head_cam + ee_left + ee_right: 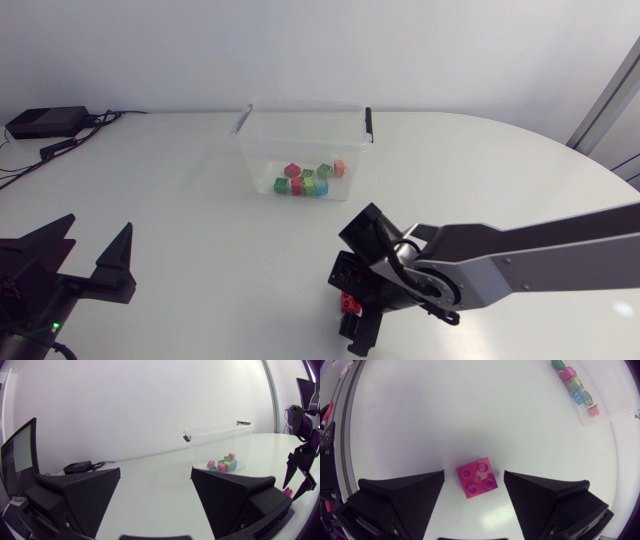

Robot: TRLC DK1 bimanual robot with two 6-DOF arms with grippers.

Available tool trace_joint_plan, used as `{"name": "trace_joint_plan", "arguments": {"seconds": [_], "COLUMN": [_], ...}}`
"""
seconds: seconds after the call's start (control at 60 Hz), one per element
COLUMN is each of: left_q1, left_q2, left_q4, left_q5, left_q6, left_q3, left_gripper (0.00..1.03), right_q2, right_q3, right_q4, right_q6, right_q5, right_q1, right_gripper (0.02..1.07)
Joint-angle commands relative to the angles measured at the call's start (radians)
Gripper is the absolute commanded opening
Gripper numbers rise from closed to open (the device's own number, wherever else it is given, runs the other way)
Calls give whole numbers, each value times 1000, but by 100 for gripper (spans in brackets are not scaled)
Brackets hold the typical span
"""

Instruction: Place the duplo bricks in the container

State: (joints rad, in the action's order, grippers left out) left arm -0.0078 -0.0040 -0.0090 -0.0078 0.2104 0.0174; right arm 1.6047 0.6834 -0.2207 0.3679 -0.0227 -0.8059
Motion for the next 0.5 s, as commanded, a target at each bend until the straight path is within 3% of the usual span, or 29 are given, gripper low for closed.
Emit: {"name": "trace_joint_plan", "arguments": {"seconds": [0.0,0.067,0.15,0.283,0.483], "left_q1": [-4,-4,-4,-4,-4], "left_q2": [-11,-11,-11,-11,-11], "left_q4": [3,3,3,3,3], "left_q5": [-3,-3,-3,-3,-3], "left_q6": [7,7,7,7,7], "left_q3": [-16,-16,-16,-16,-16], "left_gripper": [99,99,99,99,99], "right_q2": [8,3,1,21,12], "right_q3": [-38,-47,-54,-56,-65], "right_q4": [17,37,43,35,34], "right_q6": [19,40,49,71,69], "right_q5": [3,-11,-14,-36,-37], "right_q1": [10,13,14,14,20], "right_gripper": [70,47,43,21,13]}}
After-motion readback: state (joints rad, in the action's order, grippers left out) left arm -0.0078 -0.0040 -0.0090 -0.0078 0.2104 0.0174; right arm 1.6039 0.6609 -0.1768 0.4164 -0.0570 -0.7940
